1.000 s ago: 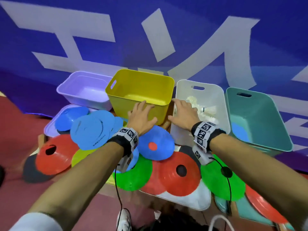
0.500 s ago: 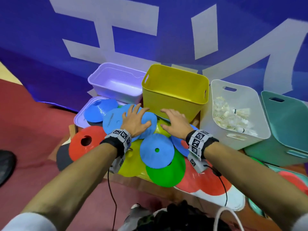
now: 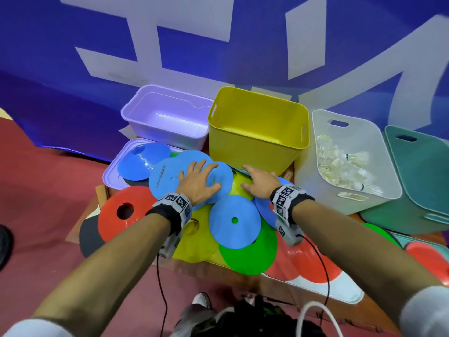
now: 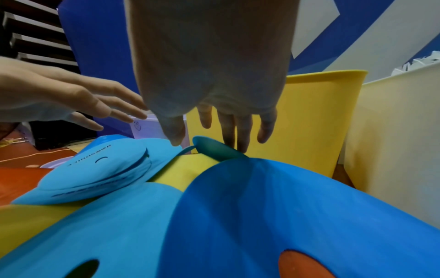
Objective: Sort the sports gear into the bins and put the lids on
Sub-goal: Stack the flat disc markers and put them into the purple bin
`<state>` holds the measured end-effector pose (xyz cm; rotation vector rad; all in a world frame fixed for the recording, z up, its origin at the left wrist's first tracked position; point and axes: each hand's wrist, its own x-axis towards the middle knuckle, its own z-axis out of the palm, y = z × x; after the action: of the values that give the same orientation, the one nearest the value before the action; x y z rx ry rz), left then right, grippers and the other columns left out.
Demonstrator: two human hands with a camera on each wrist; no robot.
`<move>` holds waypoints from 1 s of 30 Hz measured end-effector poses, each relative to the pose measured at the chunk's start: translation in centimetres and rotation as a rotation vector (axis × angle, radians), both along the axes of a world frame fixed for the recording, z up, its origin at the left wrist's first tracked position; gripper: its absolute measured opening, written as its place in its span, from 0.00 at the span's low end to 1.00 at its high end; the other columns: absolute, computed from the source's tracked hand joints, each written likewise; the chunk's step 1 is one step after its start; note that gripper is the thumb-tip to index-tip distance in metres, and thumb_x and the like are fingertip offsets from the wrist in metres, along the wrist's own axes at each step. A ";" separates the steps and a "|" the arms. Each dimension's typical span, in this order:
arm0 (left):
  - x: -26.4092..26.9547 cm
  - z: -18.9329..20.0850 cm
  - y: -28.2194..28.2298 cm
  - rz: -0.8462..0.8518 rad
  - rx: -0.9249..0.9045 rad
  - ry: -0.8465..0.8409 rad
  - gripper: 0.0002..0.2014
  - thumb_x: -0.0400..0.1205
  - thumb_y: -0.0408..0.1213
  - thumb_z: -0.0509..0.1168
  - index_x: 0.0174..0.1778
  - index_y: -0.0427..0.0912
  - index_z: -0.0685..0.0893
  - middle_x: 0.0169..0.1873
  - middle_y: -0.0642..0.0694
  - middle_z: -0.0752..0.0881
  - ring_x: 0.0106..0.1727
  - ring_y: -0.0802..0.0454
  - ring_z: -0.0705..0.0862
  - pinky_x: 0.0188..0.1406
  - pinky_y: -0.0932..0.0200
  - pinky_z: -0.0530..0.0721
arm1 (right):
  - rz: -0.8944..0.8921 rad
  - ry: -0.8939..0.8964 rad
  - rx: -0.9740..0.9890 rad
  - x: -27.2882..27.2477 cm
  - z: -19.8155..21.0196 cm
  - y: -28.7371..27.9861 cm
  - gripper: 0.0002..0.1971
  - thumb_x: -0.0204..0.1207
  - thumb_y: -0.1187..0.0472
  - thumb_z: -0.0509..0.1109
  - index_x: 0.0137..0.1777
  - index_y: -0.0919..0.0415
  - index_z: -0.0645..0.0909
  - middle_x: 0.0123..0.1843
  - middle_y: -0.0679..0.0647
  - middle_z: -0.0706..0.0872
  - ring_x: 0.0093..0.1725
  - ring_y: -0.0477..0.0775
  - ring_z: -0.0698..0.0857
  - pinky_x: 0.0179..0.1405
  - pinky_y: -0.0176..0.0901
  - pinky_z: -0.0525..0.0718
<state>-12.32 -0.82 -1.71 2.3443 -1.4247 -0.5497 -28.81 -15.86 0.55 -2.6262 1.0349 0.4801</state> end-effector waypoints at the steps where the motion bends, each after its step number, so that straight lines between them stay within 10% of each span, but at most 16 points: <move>1: 0.1 -0.1 -0.1 0.001 0.004 0.001 0.36 0.72 0.62 0.53 0.80 0.61 0.65 0.84 0.47 0.59 0.84 0.43 0.54 0.78 0.30 0.55 | 0.014 0.017 0.002 0.3 -0.1 -0.2 0.33 0.85 0.41 0.58 0.86 0.49 0.53 0.80 0.57 0.73 0.74 0.62 0.76 0.71 0.60 0.72; 18: 2.7 -1.0 -0.4 -0.003 0.026 0.080 0.32 0.80 0.59 0.61 0.81 0.60 0.63 0.84 0.47 0.59 0.84 0.45 0.56 0.78 0.31 0.58 | -0.003 0.027 -0.101 3.2 -0.1 -2.6 0.26 0.84 0.68 0.53 0.81 0.50 0.68 0.57 0.62 0.86 0.52 0.65 0.84 0.45 0.50 0.81; 30: 0.6 3.7 -4.5 -0.100 -0.265 0.250 0.43 0.77 0.51 0.70 0.83 0.60 0.52 0.79 0.45 0.68 0.78 0.43 0.69 0.70 0.37 0.74 | -0.094 -0.717 -0.026 0.5 5.0 -2.8 0.14 0.87 0.63 0.56 0.69 0.55 0.77 0.53 0.61 0.88 0.49 0.65 0.84 0.45 0.54 0.79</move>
<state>-11.76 -5.32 1.95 1.9345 -1.4071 -0.6153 -28.28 -18.68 5.55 -2.4296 0.8982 -0.4748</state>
